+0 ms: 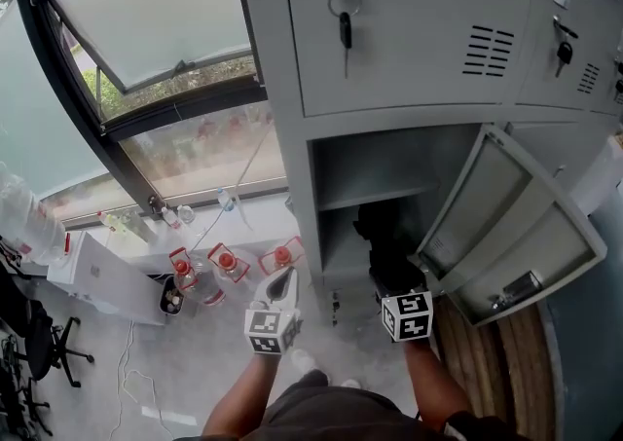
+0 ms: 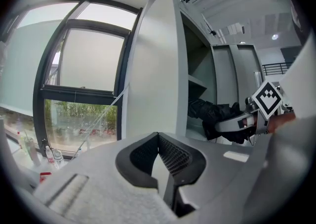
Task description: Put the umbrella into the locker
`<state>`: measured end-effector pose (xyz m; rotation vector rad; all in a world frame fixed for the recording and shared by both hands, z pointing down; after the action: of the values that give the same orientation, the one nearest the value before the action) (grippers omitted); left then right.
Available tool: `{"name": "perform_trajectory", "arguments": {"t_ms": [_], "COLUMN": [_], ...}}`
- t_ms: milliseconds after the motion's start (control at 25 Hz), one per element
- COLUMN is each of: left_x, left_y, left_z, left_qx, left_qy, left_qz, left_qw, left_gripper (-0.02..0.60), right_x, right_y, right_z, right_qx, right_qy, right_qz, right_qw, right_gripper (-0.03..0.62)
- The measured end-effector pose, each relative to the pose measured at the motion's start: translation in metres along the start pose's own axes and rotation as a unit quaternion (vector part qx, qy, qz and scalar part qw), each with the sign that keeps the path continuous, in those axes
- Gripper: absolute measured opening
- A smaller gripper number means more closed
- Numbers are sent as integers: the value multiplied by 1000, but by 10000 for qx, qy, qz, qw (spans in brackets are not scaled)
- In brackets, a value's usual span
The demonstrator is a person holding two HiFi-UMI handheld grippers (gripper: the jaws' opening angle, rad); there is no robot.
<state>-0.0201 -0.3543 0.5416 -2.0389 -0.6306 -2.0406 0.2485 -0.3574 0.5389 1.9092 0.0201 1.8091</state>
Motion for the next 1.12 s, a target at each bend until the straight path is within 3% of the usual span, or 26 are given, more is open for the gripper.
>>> {"name": "perform_trajectory", "arguments": {"t_ms": [480, 1120], "left_x": [-3, 5], "left_y": [16, 20], "left_z": [-24, -24], "left_qx": [26, 134], "left_qy": [-76, -88], "left_qz": [-5, -110], "left_qw": [10000, 9998], "left_gripper": [5, 5], "right_x": [-44, -64], "right_y": [76, 156], "right_z": [1, 6], "right_qx": [49, -18], "right_qy": [-108, -250], "right_qz": [-96, -1148], "right_qw": [9999, 9931], "right_gripper": [251, 252]}}
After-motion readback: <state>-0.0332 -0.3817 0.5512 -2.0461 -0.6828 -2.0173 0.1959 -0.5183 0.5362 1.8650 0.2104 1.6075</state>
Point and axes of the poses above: the fingertips, and each gripper's own axes: y forward along the fingers, z to its right, x out of its underside, the point moved 8 cm from there along -y, backward along the fingers
